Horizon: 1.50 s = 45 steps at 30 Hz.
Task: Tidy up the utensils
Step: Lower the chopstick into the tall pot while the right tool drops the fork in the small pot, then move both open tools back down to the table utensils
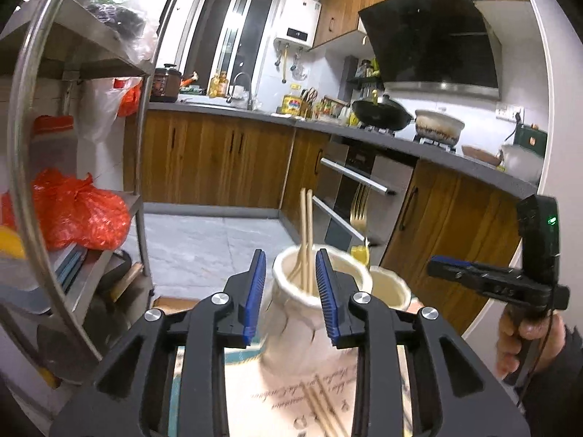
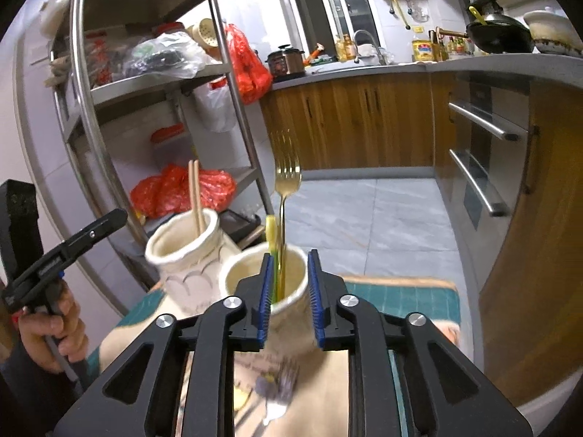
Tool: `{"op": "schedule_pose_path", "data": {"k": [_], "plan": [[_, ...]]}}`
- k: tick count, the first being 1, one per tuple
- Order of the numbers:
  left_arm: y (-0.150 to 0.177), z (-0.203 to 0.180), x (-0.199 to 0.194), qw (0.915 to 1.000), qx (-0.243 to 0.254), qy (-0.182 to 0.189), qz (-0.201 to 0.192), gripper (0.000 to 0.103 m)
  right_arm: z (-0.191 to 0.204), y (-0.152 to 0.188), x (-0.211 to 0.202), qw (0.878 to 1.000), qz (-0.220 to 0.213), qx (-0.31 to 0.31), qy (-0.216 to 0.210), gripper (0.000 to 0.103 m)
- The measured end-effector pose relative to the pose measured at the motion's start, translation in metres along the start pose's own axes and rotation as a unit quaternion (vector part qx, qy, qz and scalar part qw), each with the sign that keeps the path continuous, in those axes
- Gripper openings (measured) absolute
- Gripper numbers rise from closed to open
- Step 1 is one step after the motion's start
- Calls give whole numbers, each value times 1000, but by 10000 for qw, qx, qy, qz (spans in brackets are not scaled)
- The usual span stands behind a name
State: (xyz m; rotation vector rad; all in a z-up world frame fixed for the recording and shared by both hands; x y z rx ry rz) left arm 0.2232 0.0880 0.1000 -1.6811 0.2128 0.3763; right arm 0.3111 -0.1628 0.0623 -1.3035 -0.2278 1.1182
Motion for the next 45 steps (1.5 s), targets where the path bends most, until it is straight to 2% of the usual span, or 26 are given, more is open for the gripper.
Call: {"op": "schedule_pose_path", "data": {"k": [4,9,13,22,32,36,39,41,45], "plan": [[23,4,-6,9994,31,-91,335,30,2,18,-6,9998,161,86,71,23],[60,3,-3,9954,99,-140,938,30,4,41,-7,9988,429,176,130,23],[83,1,-1,9921,85,-100,1250,30,7,61,-7,9975,653,227,142,29],[123,-22,9,9800,446,-14,1941,30,15,97,7,9926,1167,263,201,29],[137,-41,24,9647,956,20,2454,30,31,120,29,9838,1773,-2,252,29],[137,-43,22,9631,1035,-16,2486,30,33,121,31,9817,1873,-89,338,28],[137,-44,20,9617,1124,-15,2501,30,33,122,30,9801,1937,-223,366,23],[138,-46,18,9597,1273,-53,2505,27,32,123,27,9792,1982,-252,345,19],[137,-42,17,9547,1289,38,2681,9,26,122,22,9750,2180,-306,290,15]]}}
Point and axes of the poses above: each gripper's, at about its wrist camera, not at the fingertips, and x roughly the way its jaws point, z to its left, y to its underside, the point moved 4 cm from there along x, roughly the way its jaws point, and after that the axes turned 11 degrees about -y, right-handed, at the moved point
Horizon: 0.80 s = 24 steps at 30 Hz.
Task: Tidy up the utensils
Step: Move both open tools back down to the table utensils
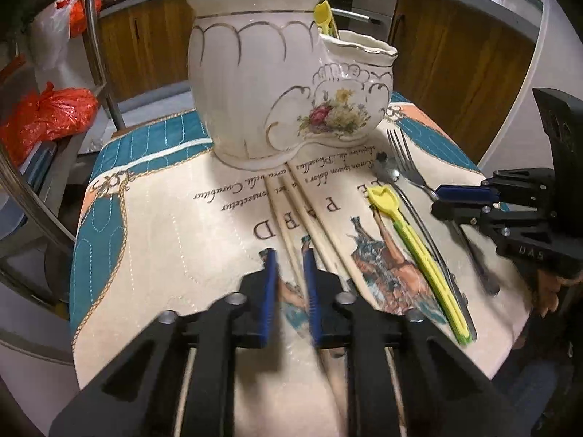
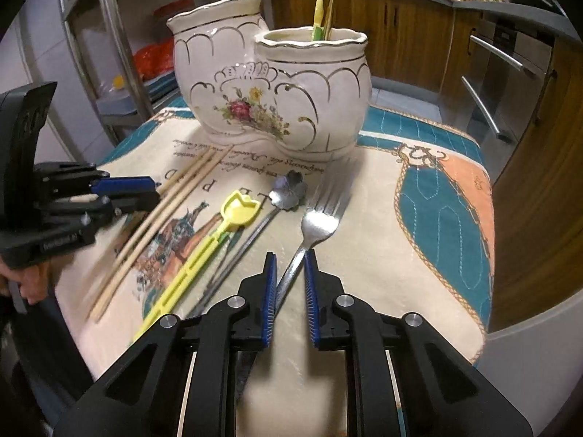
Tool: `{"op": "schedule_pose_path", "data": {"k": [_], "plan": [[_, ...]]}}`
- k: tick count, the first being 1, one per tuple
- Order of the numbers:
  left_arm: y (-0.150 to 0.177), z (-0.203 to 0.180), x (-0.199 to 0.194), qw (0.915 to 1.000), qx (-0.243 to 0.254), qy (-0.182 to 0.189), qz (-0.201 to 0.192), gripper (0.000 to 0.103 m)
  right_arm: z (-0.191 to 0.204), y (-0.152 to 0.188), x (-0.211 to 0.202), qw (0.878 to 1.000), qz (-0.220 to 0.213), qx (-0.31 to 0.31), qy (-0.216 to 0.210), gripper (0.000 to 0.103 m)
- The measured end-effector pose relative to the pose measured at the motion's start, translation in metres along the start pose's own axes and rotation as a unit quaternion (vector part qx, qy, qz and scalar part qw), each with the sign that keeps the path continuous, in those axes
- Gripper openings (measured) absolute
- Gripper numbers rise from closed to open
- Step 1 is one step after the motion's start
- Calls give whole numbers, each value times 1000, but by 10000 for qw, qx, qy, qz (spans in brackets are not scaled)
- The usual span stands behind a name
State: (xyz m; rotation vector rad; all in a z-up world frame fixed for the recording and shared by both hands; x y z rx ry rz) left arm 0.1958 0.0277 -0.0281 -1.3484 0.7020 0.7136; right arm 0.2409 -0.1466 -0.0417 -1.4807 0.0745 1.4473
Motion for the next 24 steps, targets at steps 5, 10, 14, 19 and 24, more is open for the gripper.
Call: {"op": "schedule_pose_path", "data": {"k": [5,10,14,19,24], "plan": [[2,11,-2,9994,248,-83,248,8,-10,-1,-5,9989,447,-133,33,14],[2,24,-1,9961,567,-43,678,8,-21,-3,-7,9929,1149,-285,89,14],[-2,27,2,9903,851,25,1094,8,-32,-7,-6,9859,1656,-240,73,14],[-11,26,9,9809,1071,124,1618,8,-37,-12,0,9750,2219,-130,-18,15],[-18,23,15,9684,1368,150,2079,9,-38,-19,9,9653,2611,-1,-9,16]]}}
Point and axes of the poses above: each gripper's, at about its wrist camera, not at the fingertips, and x roughly the way its jaws point, z to its left, y to its underside, the point moved 4 cm from there along x, roughly the way its jaws point, and after that the axes turned 11 degrees about -y, right-handed, at the moved point
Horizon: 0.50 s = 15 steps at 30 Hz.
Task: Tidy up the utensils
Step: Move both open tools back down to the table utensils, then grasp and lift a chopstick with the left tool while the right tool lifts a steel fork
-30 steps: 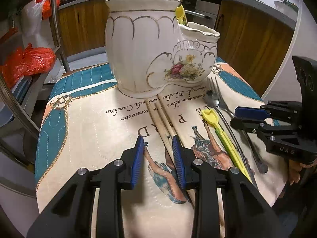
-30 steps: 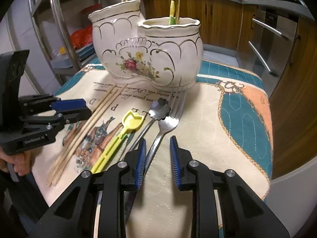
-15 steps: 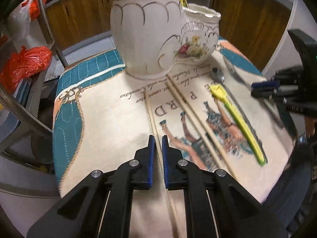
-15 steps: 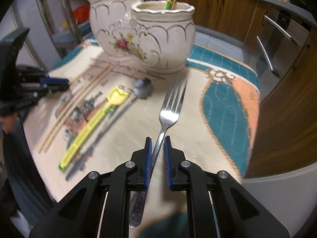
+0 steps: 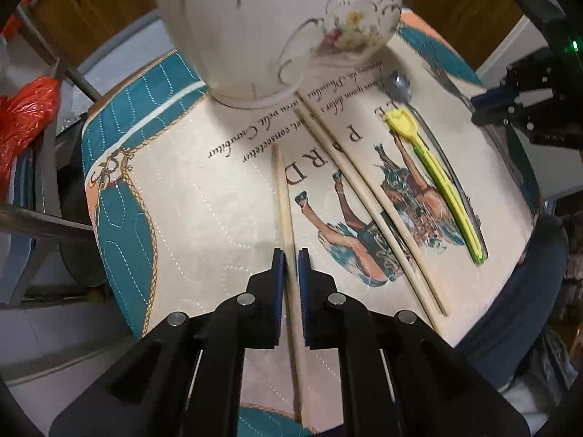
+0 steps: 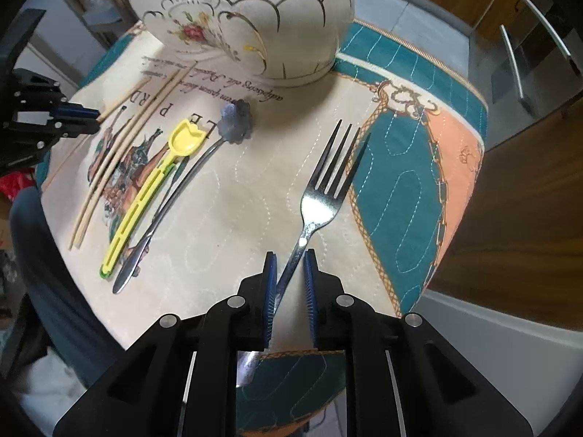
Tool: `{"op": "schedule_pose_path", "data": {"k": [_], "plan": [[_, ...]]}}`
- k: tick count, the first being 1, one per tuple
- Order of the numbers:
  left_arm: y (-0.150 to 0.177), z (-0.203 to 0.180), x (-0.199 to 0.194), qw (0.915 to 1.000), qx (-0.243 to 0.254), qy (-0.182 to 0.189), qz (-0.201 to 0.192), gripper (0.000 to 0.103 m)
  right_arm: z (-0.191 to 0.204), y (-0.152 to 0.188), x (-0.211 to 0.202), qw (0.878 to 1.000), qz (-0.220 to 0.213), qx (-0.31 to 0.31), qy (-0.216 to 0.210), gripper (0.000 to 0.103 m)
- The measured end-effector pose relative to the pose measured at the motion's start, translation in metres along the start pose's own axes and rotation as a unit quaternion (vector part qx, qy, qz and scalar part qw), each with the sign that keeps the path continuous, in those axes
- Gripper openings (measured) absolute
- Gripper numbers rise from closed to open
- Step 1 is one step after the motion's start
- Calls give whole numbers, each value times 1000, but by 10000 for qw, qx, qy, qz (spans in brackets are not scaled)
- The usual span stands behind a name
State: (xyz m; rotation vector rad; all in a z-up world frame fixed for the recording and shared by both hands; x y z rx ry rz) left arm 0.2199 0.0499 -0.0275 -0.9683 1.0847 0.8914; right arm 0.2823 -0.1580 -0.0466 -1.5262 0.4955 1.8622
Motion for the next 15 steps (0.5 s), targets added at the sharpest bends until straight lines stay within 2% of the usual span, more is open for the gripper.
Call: {"op": "schedule_pose_path", "data": {"k": [4,7,11,15], "plan": [[-3,-2,1,9996,186,-48,209,9,2,-2,2,10000,-23,48,76,16],[-4,-3,1,9996,147,-112,197,8,3,2,2,9996,-219,141,65,13],[1,-3,-3,9999,-51,-129,-92,6,-1,9,-3,9983,-526,231,48,6],[14,5,-11,9979,-351,-59,-539,6,2,19,-16,9948,-1006,163,59,6]]}}
Point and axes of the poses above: each gripper's, at about its wrist camera, not at the fingertips, and x roughly the way its jaws point, z to its left, y to its underside, the point moved 4 cm from there along x, roughly the way its jaws point, and after that the axes turned 11 degrees about -y, right-handed, at the moved point
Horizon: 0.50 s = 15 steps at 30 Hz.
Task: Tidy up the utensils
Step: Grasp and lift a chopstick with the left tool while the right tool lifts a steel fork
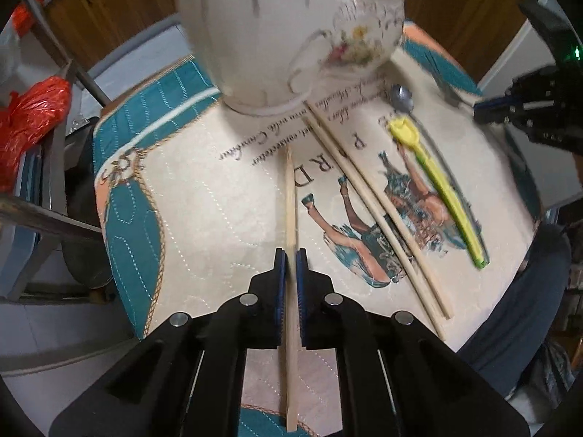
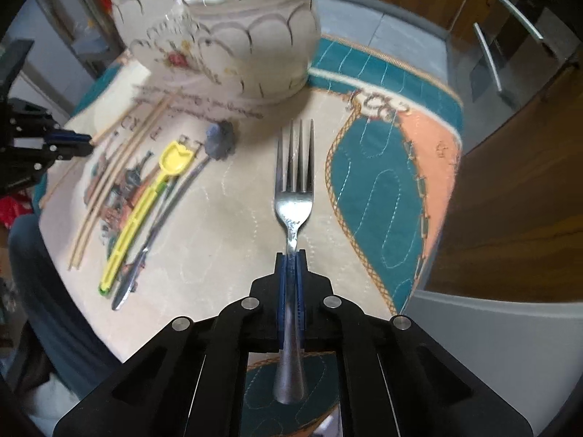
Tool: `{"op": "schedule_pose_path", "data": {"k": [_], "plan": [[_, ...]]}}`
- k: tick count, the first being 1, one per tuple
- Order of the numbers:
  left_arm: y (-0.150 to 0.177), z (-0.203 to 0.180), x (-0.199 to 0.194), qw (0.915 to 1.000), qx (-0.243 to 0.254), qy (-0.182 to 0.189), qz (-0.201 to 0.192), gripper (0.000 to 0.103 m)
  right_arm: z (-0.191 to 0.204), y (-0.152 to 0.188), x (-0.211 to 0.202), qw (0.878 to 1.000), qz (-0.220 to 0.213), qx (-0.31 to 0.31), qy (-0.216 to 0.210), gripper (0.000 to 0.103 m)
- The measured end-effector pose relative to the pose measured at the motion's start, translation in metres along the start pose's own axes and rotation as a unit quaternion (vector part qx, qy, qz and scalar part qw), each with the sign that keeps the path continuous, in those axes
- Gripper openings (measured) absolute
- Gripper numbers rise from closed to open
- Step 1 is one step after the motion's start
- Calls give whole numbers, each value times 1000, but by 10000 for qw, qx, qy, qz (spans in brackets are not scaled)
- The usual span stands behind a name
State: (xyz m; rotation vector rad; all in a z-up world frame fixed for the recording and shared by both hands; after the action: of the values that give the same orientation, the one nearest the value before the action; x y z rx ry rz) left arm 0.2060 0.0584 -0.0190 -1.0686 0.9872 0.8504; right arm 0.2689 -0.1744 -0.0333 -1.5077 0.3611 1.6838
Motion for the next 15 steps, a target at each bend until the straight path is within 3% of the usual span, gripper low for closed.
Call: {"op": "schedule_pose_path", "data": {"k": [6,15], "plan": [[20,17,-31,9944,-571,157,-878,6,5,8,-31,9968,-790,-92,-70,6],[40,34,-83,9664,-1256,161,-2235,6,15,21,-66,9783,-2060,-214,-86,6]]}}
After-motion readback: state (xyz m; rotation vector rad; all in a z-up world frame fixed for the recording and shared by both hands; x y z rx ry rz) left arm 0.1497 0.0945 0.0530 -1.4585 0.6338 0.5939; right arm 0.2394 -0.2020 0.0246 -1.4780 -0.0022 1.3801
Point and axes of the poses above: each gripper's, at about its wrist camera, not at the fingertips, and x roughly the way its jaws point, z to its left, y to its underside, the point moved 4 cm from there along x, roughly the way its jaws point, and after that the axes turned 11 degrees about -y, right-handed, at the moved point
